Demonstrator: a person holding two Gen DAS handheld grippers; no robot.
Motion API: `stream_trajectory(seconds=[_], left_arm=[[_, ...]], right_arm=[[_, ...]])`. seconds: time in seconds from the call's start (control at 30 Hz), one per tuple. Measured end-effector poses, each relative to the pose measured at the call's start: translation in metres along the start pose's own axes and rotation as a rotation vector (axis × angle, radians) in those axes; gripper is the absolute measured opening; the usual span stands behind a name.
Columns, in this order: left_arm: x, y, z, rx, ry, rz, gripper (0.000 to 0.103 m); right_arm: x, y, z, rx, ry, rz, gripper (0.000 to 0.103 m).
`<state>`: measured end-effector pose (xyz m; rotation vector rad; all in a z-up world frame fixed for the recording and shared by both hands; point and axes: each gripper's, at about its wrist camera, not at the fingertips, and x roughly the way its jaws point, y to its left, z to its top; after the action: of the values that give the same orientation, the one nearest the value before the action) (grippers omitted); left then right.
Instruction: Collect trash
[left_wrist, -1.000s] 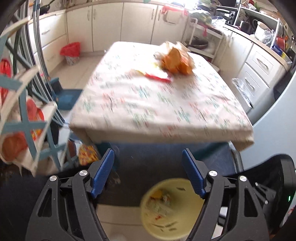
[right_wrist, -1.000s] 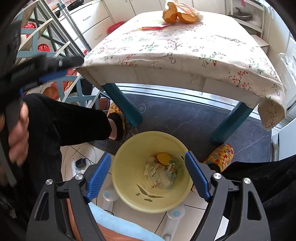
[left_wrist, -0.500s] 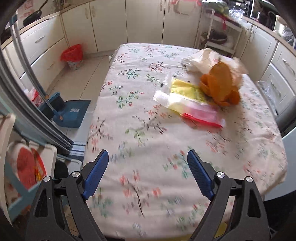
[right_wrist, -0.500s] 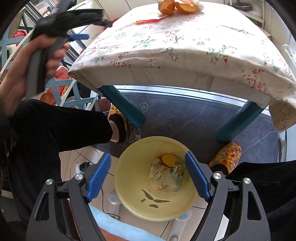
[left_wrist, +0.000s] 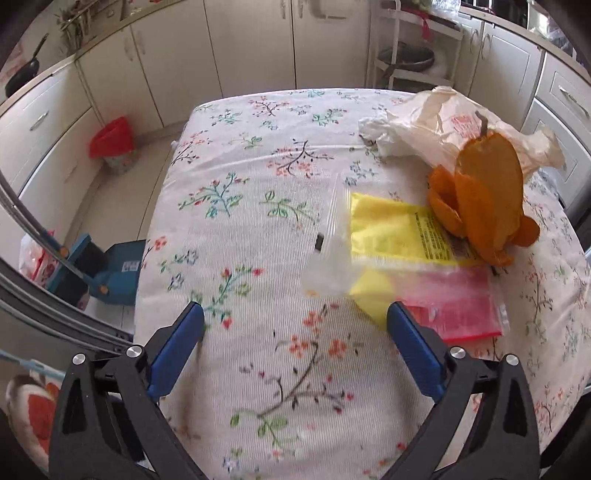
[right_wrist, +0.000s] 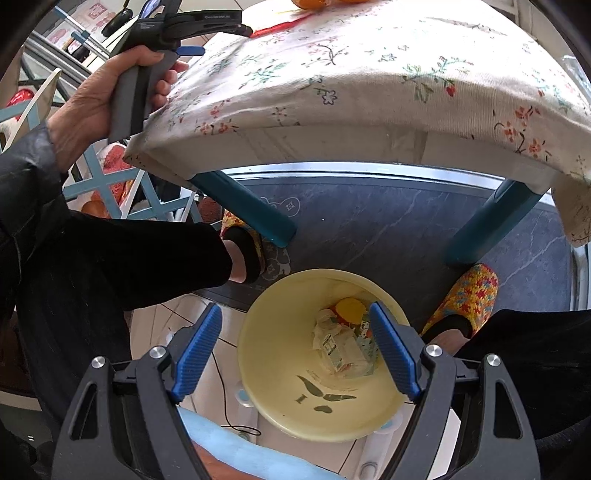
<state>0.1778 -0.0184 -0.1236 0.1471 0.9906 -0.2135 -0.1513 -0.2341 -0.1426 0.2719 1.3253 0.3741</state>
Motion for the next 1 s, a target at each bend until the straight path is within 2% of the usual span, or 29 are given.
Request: stream_trajectory(seconds=[0.17, 0.73, 1.0], left_arm=[[0.009, 0.002, 0.009, -0.008, -0.012, 0.002, 0.095], [0.009, 0.003, 0.008, -0.008, -0.012, 0.001, 0.096], [0.009, 0.003, 0.008, -0.008, -0.012, 0.001, 0.096]], right_arm=[[0.003, -0.001, 0.002, 0.014, 0.013, 0.012, 0.079], [-0.002, 0.005, -0.001, -0.016, -0.005, 0.016, 0.081], [0.001, 0.015, -0.006, -0.063, 0.002, -0.018, 0.081]])
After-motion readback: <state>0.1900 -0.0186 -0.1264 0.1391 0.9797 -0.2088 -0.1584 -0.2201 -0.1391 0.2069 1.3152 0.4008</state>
